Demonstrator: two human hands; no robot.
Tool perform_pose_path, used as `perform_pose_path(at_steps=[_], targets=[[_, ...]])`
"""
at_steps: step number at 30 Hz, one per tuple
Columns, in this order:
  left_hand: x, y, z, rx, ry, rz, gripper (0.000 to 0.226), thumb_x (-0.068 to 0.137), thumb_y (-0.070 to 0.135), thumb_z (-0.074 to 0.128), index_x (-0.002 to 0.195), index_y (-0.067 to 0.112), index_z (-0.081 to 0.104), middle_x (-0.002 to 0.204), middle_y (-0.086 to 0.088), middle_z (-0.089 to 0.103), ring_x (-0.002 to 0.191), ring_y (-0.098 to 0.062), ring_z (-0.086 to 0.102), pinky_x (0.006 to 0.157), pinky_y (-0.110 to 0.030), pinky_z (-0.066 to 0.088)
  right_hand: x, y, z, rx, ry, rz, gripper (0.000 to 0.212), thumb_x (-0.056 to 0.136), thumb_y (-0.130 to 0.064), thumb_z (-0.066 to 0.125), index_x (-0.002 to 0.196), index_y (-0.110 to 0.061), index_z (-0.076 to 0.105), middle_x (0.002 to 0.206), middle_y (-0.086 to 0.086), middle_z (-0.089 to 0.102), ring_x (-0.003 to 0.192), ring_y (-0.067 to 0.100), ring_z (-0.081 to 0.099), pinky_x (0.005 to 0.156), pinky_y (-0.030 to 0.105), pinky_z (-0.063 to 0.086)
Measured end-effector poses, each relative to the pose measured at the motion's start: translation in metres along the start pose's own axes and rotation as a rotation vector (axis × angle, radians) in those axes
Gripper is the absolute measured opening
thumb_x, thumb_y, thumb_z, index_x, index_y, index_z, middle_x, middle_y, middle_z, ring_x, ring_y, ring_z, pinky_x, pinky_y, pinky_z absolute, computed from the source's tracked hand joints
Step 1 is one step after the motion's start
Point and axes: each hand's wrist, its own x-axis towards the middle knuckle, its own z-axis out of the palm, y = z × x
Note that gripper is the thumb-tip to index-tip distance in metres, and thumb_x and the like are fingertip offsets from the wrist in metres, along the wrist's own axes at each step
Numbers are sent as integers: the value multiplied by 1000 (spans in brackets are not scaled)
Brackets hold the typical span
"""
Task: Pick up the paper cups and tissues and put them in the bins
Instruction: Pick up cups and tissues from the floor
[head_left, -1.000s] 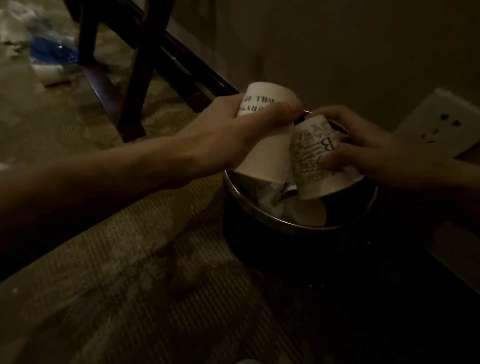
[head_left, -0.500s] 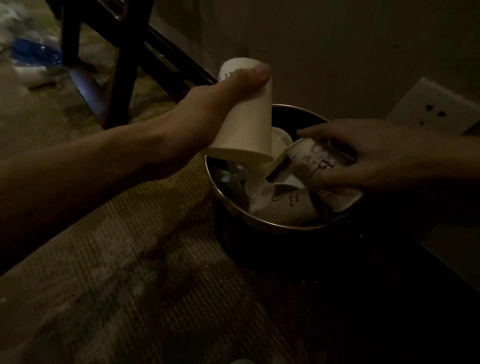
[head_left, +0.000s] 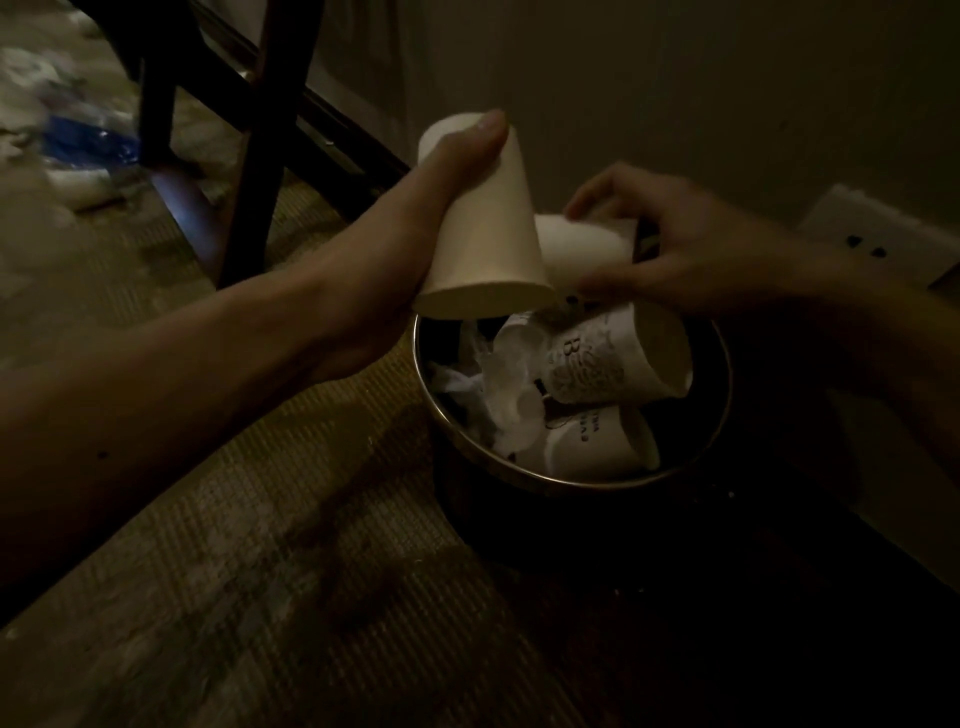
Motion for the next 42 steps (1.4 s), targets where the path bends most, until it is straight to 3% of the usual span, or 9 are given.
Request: perform_pose_path(at_steps=[2,4,6,11,14,22,32,37,42], targets=[[-1,-5,-3,5,4,8,62,77,67,60,130,37,51,120,1,64,106,-18,68,94,-43,54,7,12,0,-51,-33,26,47,80,-30,75,115,-44,48,120,-9,52,99,10,59,71,26,52],[-3,-1,3,-5,71,-9,22,83,67,58,89,50,70,107,12,68,109,-14,67,100,-42,52,13,17,-1,-43,-52,35,48,83,-30,72,124,-41,51,128,-5,51,103,12,56,75,25,50],[-1,-5,2,8,97,22,28,82,70,58,62,55,69,95,16,71,109,-14,67,99,-42,52,17,16,-8,-56,-97,71,52,85,-29,70,133,-38,51,133,-5,50,102,8,54,71,20,45],[2,-5,-5,-64,61,78,28,77,57,67,95,38,57,89,14,74,80,-2,71,60,-23,58,14,-3,-17,-241,43,11,62,81,-55,63,138,-35,50,147,-12,42,123,1,39,95,26,32],[1,-8,-9,-146,147,164,39,78,39,77,108,40,52,107,4,63,83,-5,72,66,-26,59,3,-27,-4,-56,19,-116,80,61,-78,53,130,-38,55,120,-31,52,98,-19,49,81,19,39],[-37,-42,-6,391,231,294,62,56,53,83,101,38,43,105,16,55,93,6,62,59,-12,54,16,-31,21,-287,-65,-254,43,73,-34,80,109,-45,60,91,-31,47,85,-20,48,67,15,38],[-43,-47,-11,940,57,469,58,69,80,50,105,40,31,102,16,45,87,-3,46,69,-21,35,15,-29,25,-253,-273,-244,37,76,-41,72,103,-61,56,128,-15,59,98,-6,57,91,35,54],[-40,-40,-18,1139,20,462,58,76,82,37,104,32,40,103,14,51,94,-9,46,77,-30,36,27,-38,16,-161,-383,-183,48,60,-70,57,101,-50,68,104,-19,69,93,-4,66,82,33,57],[-39,-32,-33,1024,-100,336,61,73,82,41,110,35,53,106,16,52,97,-3,45,75,-23,44,62,-60,13,-189,-335,-328,13,81,-47,58,91,-49,66,83,-48,58,81,-27,53,65,11,38]])
